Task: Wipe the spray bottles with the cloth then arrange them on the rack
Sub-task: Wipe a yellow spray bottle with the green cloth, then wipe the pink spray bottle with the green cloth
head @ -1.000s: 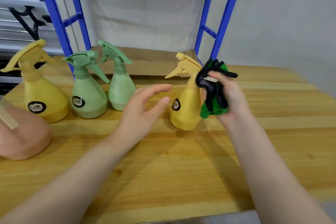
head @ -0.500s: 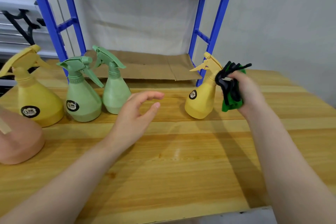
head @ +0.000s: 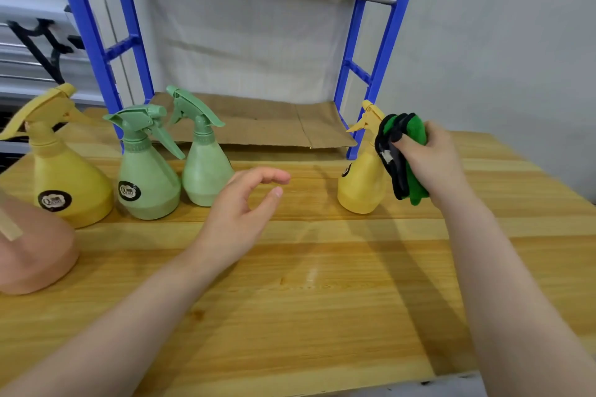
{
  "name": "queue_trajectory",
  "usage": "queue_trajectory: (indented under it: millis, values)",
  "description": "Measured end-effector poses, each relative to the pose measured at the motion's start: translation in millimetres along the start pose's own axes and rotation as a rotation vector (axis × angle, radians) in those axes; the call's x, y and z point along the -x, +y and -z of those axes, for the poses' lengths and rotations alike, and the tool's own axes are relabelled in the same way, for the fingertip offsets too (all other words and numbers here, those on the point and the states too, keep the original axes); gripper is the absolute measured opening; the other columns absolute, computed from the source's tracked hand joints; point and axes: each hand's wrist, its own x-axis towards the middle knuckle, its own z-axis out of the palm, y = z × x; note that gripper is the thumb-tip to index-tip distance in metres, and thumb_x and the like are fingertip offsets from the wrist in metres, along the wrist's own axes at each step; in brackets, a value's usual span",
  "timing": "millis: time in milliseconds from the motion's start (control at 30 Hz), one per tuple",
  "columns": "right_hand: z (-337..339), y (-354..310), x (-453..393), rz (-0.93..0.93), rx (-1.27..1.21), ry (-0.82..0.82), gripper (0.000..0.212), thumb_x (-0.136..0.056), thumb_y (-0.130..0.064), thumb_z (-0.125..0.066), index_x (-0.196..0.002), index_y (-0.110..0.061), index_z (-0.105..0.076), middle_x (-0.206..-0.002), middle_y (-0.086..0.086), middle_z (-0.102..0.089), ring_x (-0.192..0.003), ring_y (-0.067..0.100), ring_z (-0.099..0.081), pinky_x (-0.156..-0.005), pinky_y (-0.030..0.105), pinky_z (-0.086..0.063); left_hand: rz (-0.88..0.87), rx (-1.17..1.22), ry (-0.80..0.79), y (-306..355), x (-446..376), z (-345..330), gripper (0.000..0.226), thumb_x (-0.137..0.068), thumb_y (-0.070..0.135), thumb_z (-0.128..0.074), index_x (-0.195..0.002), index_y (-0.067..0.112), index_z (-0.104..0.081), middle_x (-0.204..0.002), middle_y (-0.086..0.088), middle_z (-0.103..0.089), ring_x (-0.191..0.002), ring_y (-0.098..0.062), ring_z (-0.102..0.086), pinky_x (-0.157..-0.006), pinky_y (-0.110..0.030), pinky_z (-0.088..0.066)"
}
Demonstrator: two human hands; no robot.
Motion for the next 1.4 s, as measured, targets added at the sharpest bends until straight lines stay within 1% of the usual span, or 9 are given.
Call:
queue_trajectory:
  millis: [233,367,500,633,733,867,1033,1267,1400]
  values:
    - [6,-1,10,0.134,0.180,0.130,0.022,-0.096,-0.034,-0.055,-0.093,-0.014,-0.046,-0.073,-0.008,-0.050,-0.065,0.006,-0.047,-0.051,0.019,-0.031,0.006,-0.112,0.008,5,1,5,0.022,-0.091,0.028,-0.054,-0.108,0.040,-0.061,-0.113,0.021,-0.060,-0.115,0.003,-0.051,-0.094,-0.015,-0.040]
    - [18,-2,23,0.206,0.211,0.219,0.022,-0.096,-0.036,-0.054,-0.099,-0.016,-0.045,-0.076,-0.003,-0.053,-0.072,0.025,-0.049,-0.061,0.031,-0.033,0.044,-0.146,0.072,10,0,8,0.025,-0.093,0.021,-0.057,-0.103,0.043,-0.060,-0.110,0.021,-0.060,-0.108,0.009,-0.047,-0.077,0.001,-0.034]
    - [28,-8,38,0.264,0.251,0.261,0.030,-0.097,-0.035,-0.053,-0.111,-0.010,-0.048,-0.088,0.004,-0.055,-0.080,0.029,-0.050,-0.066,0.032,-0.034,0.054,-0.220,0.052,15,-6,13,0.021,-0.093,0.021,-0.057,-0.106,0.037,-0.062,-0.108,0.021,-0.060,-0.107,0.007,-0.048,-0.077,0.002,-0.032]
    - [23,-19,58,0.335,0.165,0.271,0.023,-0.095,-0.030,-0.057,-0.108,-0.012,-0.050,-0.082,0.000,-0.055,-0.076,0.025,-0.048,-0.063,0.029,-0.031,0.055,-0.290,0.031,22,-6,20,0.019,-0.093,0.022,-0.057,-0.108,0.034,-0.063,-0.106,0.023,-0.061,-0.104,0.006,-0.048,-0.079,-0.007,-0.034]
    - [7,-29,75,0.367,0.058,0.206,0.017,-0.094,-0.029,-0.058,-0.099,-0.016,-0.048,-0.074,-0.012,-0.054,-0.065,0.010,-0.047,-0.057,0.024,-0.034,0.053,-0.335,0.054,25,3,28,0.018,-0.092,0.021,-0.059,-0.105,0.033,-0.062,-0.099,0.026,-0.059,-0.097,0.011,-0.047,-0.074,-0.005,-0.033]
    - [-26,-41,98,0.387,-0.092,0.030,0.014,-0.093,-0.027,-0.058,-0.091,-0.019,-0.047,-0.072,-0.011,-0.056,-0.065,-0.005,-0.053,-0.056,0.008,-0.037,0.051,-0.376,0.134,34,31,51,0.018,-0.091,0.020,-0.060,-0.104,0.032,-0.062,-0.093,0.029,-0.057,-0.093,0.008,-0.049,-0.071,-0.007,-0.036]
    - [-70,-56,129,0.384,-0.157,-0.202,0.010,-0.097,-0.018,-0.056,-0.090,-0.015,-0.049,-0.068,-0.008,-0.056,-0.061,-0.003,-0.053,-0.055,0.012,-0.039,0.075,-0.452,0.352,45,78,91,0.014,-0.091,0.024,-0.062,-0.102,0.032,-0.064,-0.089,0.024,-0.061,-0.083,0.001,-0.053,-0.065,-0.013,-0.037]
    - [-108,-71,165,0.311,-0.234,-0.422,0.005,-0.100,-0.021,-0.050,-0.097,-0.018,-0.052,-0.082,-0.003,-0.065,-0.067,-0.002,-0.058,-0.058,0.014,-0.043,0.178,-0.317,0.692,33,134,141,0.010,-0.096,0.020,-0.054,-0.102,0.027,-0.058,-0.078,0.004,-0.050,-0.069,-0.010,-0.046,-0.062,-0.020,-0.039]
    - [-117,-73,175,0.273,-0.250,-0.471,0.010,-0.100,-0.023,-0.047,-0.100,-0.019,-0.056,-0.087,-0.005,-0.067,-0.076,0.002,-0.061,-0.065,0.022,-0.046,0.295,-0.429,0.700,18,145,160,0.043,-0.095,0.018,-0.051,-0.136,0.025,-0.043,-0.114,0.012,-0.053,-0.087,-0.006,-0.050,-0.070,-0.030,-0.044]
